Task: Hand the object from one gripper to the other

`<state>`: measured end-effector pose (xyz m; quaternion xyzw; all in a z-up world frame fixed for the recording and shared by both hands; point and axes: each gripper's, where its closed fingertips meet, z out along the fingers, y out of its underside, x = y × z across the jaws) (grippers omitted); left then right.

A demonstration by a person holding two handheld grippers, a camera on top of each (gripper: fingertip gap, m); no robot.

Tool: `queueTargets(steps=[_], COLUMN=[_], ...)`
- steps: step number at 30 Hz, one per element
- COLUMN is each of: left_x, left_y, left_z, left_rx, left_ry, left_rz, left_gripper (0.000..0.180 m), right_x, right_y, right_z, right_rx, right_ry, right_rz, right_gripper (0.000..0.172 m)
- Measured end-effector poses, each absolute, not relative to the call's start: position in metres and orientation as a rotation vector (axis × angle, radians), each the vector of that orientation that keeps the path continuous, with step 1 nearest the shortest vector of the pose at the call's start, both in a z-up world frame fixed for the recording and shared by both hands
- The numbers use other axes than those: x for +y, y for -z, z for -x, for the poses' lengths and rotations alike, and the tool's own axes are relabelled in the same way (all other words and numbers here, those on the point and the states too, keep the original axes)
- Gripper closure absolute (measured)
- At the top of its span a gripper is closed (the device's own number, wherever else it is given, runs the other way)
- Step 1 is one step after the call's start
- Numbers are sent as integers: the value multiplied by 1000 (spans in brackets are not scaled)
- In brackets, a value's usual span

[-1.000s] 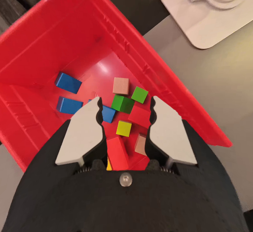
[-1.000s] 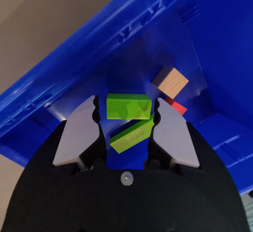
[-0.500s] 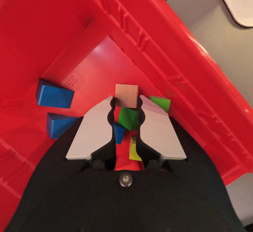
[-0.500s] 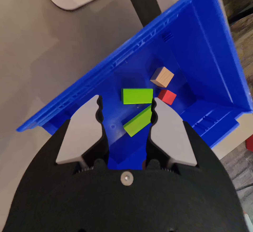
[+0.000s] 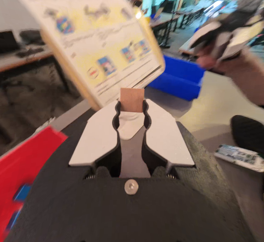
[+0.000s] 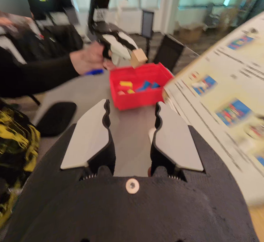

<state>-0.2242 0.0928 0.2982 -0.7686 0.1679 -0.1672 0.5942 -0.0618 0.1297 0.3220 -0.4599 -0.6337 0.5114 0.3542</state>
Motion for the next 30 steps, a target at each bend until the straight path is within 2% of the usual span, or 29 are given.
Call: queueTargets(steps=[4,7,11,17,19,23,27,30], left_x=[88,88,91,97,99,97,102,109], left_y=[-344,-352,-349,-332,-322,-298,-260,-242], left_z=[153,123,107,105,125,168,206,230], left_rx=[507,563,559,584,562,492,399,309], left_ry=[539,614,675,684,611,522,441,364], left_rz=[1617,1572,1553,1617,1673,1781,1922,1979], left_gripper=[150,150,150,150,151,155,152,136], right_x=[105,98,91,126,173,272,308,314], right_y=[-338,-349,-345,-332,-307,-211,-127,-87], right_z=[106,114,112,62,18,-109,-189,-211], right_rx=[-1556,-1480,-1523,-1610,-1679,-1826,-1919,-2014], right_ry=[-1609,-1788,-1794,-1576,-1287,-558,-269,-131], right_rz=[1099,1038,995,1135,1327,1900,2241,2316], right_gripper=[116,120,141,142,142,142,142,141])
